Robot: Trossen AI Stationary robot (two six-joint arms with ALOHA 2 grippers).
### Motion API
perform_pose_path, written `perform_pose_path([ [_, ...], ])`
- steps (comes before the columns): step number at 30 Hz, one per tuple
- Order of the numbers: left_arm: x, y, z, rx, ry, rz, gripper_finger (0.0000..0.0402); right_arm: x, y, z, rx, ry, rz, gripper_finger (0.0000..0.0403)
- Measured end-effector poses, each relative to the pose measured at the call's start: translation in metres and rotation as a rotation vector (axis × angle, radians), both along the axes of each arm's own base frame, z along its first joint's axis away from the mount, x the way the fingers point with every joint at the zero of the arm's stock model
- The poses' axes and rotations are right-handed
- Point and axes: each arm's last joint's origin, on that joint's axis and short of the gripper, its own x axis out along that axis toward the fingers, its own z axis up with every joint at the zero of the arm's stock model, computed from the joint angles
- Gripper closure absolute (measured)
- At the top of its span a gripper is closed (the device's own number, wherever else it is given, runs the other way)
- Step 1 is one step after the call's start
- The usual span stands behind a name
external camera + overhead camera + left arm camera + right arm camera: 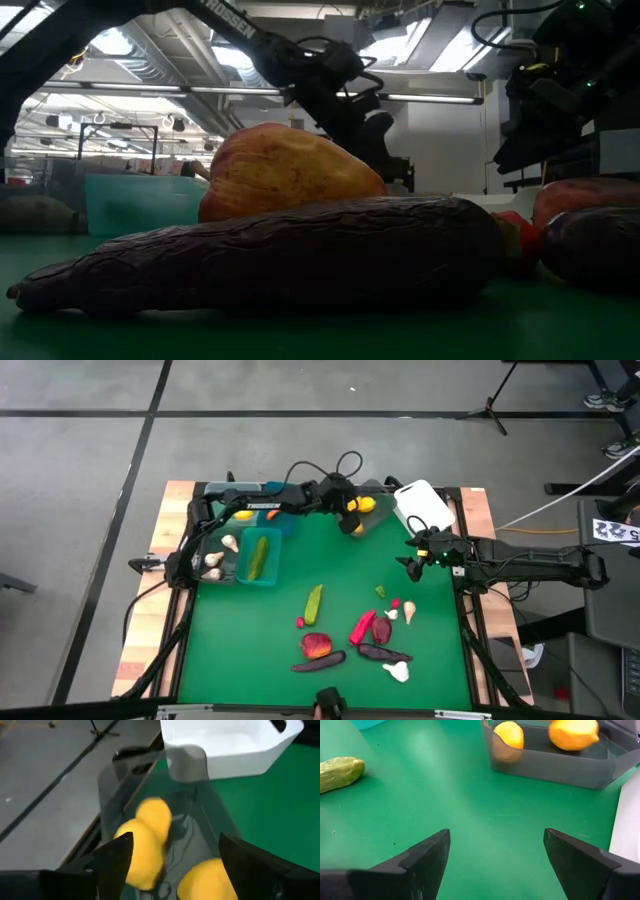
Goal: Sort produce into baskets
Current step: Put the yellow lemon into the right black bin, then put the red apple into the white bin
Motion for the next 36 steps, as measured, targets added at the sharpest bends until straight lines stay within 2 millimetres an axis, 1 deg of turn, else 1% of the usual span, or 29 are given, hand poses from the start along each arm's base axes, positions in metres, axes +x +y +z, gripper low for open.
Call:
perform_pose_path([
  [3,-0.001,-0.001,0.0,-0.008,0.013,0.001,0.0111,0.0,0.0,0.0,0.0,0.0,0.0,0.0084],
  [5,-0.007,-0.006,0.006,-0.042,0.054,-0.005,0.011,0.0,0.0,0.0,0.0,0.0,0.0,0.0084],
  [7,-0.015,-0.015,0.02,-0.105,0.085,-0.037,0.011,0.0,0.0,0.0,0.0,0.0,0.0,0.0084],
  [9,-0.027,-0.032,0.041,-0.172,0.139,-0.124,0.011,0.0,0.0,0.0,0.0,0.002,0.0,0.0084],
  [11,-0.039,-0.058,0.058,-0.209,0.212,-0.233,0.011,0.0,0.0,0.0,0.0,0.002,0.0,0.0084],
  [13,-0.048,-0.089,0.069,-0.217,0.281,-0.315,0.011,0.0,0.0,0.0,-0.002,0.001,0.002,0.0084],
  [14,-0.051,-0.105,0.072,-0.222,0.307,-0.349,0.011,0.0,0.0,0.0,-0.002,0.0,0.002,0.0084],
  [17,-0.053,-0.155,0.084,-0.204,0.304,-0.425,0.011,0.0,0.0,0.0,-0.002,-0.002,0.002,0.0084],
  [20,-0.053,-0.207,0.086,-0.137,0.321,-0.515,0.011,0.0,0.0,0.0,-0.003,-0.003,0.002,0.0084],
  [23,-0.055,-0.253,0.083,-0.064,0.336,-0.59,0.011,0.0,0.0,0.0,-0.006,-0.002,0.004,0.0084],
  [25,-0.058,-0.275,0.084,-0.032,0.323,-0.597,0.011,0.0,0.0,0.0,-0.009,-0.002,0.006,0.0084],
  [27,-0.062,-0.293,0.084,0.013,0.317,-0.606,0.011,0.0,0.0,0.0,-0.009,-0.002,0.006,0.0084],
  [29,-0.066,-0.306,0.084,0.055,0.32,-0.622,0.011,0.0,0.0,0.0,-0.009,-0.002,0.006,0.0084],
  [31,-0.068,-0.313,0.085,0.063,0.312,-0.617,0.011,0.0,0.0,0.0,-0.009,-0.003,0.006,0.0084],
  [33,-0.066,-0.311,0.085,0.032,0.292,-0.562,0.011,0.0,0.0,0.001,-0.009,-0.003,0.006,0.0084],
  [36,-0.061,-0.302,0.08,-0.036,0.28,-0.453,0.011,0.0,0.0,0.001,-0.009,-0.004,0.006,0.0084],
])
